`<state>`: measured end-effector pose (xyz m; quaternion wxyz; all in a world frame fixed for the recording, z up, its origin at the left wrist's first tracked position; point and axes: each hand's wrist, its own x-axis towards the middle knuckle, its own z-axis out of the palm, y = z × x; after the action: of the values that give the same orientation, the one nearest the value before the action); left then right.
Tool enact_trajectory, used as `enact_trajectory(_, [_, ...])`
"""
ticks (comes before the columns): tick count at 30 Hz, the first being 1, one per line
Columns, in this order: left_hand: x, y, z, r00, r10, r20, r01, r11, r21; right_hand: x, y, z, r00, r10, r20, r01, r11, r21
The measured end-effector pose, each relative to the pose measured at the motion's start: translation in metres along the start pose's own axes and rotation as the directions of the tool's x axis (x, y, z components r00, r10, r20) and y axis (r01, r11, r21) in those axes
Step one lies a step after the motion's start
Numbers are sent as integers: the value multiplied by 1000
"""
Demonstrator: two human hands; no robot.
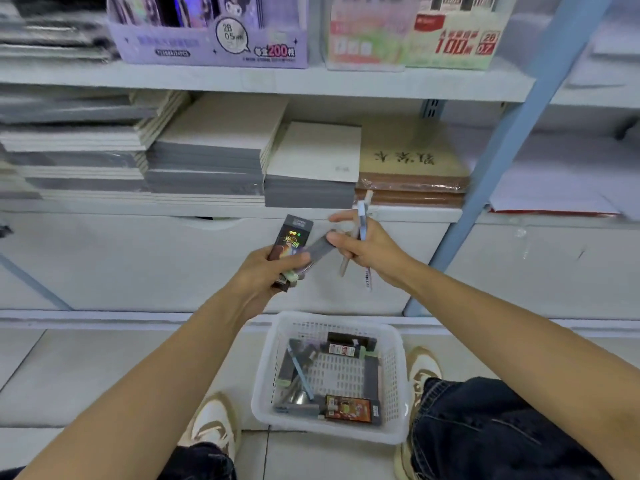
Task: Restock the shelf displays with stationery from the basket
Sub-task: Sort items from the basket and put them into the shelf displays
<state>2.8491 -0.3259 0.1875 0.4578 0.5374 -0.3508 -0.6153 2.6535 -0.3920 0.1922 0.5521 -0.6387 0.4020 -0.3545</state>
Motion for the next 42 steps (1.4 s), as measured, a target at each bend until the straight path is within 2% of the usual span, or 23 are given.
enact_trajectory(4, [-7, 30, 6, 1000, -1, -9, 0, 994, -113, -11, -27, -13, 991, -94, 91, 105, 986, -127])
enact_trajectory(7, [-15, 51, 12, 1000, 4, 2, -3, 983, -183, -16, -42, -19, 986, -154, 68, 166, 960, -226])
enact_trajectory(12, [-27, 73, 31, 974, 201, 105, -155, 927, -341, -21, -63, -22, 973, -209, -99, 204, 977, -57])
enact_trajectory(16, [-32, 83, 55, 934, 351, -69, -358, 914, -191, -26, -80, -24, 985, -159, -67, 162, 986, 41])
enact_trajectory(19, [-32, 96, 65, 906, 391, -162, -411, 904, -121, -32, -96, -31, 990, -127, 57, 131, 990, -58])
enact_trajectory(21, [-33, 106, 68, 889, 437, -139, -446, 894, -39, -35, -111, -39, 981, -177, 75, 188, 964, -188])
enact_trajectory(23, [-33, 117, 72, 875, 475, -93, -475, 880, 27, -36, -129, -49, 963, -268, 18, 264, 928, -265])
enact_trajectory(29, [-38, 156, 95, 831, 554, 55, -541, 781, 312, -33, -178, -78, 927, -373, -50, 338, 884, -323])
enact_trajectory(33, [-39, 172, 113, 794, 582, 174, -603, 717, 349, -30, -191, -90, 900, -429, -78, 376, 854, -361])
enact_trajectory(37, [-38, 185, 127, 756, 612, 232, -653, 685, 323, -29, -202, -97, 890, -453, -57, 389, 816, -427])
enact_trajectory(39, [-36, 192, 130, 748, 624, 225, -663, 696, 276, -28, -212, -104, 884, -464, -61, 395, 809, -436])
enact_trajectory(42, [-28, 207, 126, 752, 649, 116, -658, 728, 194, -21, -235, -120, 847, -507, -160, 404, 810, -425])
